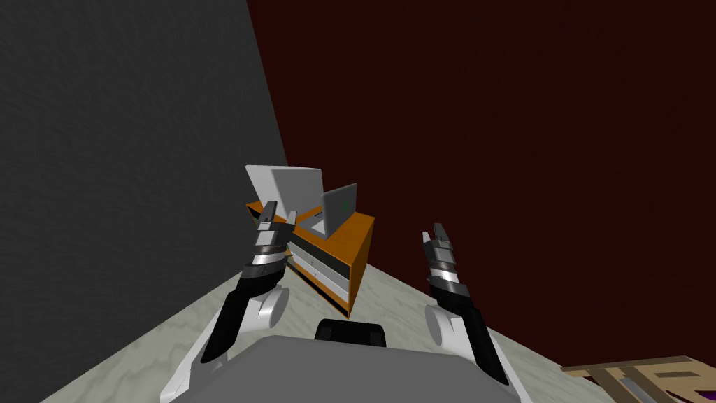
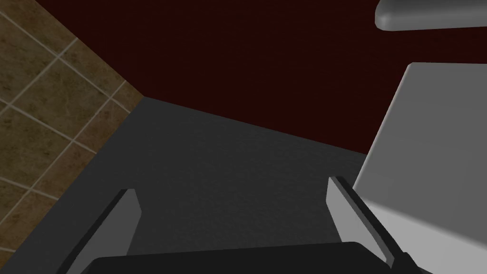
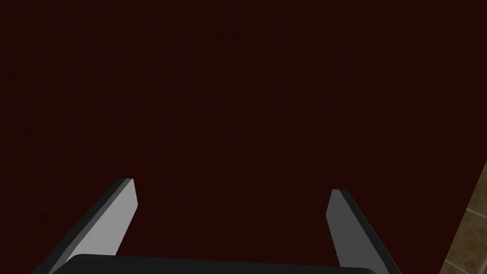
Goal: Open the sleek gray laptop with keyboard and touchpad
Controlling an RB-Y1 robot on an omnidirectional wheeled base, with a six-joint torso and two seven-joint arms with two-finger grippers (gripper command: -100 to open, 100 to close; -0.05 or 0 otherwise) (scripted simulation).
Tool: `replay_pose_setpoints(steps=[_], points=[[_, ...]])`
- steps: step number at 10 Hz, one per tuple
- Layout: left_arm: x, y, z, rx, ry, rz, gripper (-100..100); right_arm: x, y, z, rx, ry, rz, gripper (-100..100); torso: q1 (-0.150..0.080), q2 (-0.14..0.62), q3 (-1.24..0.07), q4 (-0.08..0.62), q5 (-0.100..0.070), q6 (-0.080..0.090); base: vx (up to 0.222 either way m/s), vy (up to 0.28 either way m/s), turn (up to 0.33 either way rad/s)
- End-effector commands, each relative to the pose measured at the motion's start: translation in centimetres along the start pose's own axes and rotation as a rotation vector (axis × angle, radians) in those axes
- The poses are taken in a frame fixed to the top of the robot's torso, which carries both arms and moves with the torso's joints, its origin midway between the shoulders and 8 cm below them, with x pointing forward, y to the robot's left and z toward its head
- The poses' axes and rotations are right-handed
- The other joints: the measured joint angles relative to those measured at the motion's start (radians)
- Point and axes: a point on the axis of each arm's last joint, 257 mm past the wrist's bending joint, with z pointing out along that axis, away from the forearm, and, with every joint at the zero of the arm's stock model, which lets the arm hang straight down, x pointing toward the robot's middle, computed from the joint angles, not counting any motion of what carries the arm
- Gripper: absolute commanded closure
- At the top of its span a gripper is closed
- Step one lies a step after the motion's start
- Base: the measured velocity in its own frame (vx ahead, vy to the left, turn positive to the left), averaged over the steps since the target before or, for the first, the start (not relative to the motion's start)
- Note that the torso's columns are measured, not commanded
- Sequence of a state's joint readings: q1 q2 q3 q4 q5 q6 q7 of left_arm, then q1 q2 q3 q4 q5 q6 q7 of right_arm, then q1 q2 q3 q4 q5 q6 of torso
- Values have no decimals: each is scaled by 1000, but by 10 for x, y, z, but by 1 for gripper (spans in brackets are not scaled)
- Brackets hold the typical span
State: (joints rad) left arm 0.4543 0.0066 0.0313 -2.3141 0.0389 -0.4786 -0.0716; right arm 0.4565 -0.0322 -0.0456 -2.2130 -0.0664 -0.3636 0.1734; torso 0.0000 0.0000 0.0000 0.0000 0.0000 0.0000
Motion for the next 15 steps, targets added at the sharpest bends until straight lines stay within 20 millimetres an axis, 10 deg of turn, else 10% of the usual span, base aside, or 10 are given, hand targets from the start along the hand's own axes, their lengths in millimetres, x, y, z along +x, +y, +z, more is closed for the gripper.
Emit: replay_pose_setpoints(steps=[1, 9, 10, 15], points=[[0, 0, 0, 0, 0, 0, 0, 0, 0, 0, 0, 0, 0, 0, 0, 40, -82, 41, 0, 0, 0, 0, 0], [0, 0, 0, 0, 0, 0, 0, 0, 0, 0, 0, 0, 0, 0, 0, 618, -1234, 617, 0, 0, 0, 0, 0], [2, 0, 2, -5, 29, 11, -100, 0, 0, 0, 0, 0, 0, 0, 0, 691, -1382, 691, 0, 0, -2, 3, -10], [8, 7, 16, -54, 149, 64, -100, 0, 0, 0, 0, 0, 0, 0, 0, 738, -1476, 738, 0, 0, -33, 22, -31]])
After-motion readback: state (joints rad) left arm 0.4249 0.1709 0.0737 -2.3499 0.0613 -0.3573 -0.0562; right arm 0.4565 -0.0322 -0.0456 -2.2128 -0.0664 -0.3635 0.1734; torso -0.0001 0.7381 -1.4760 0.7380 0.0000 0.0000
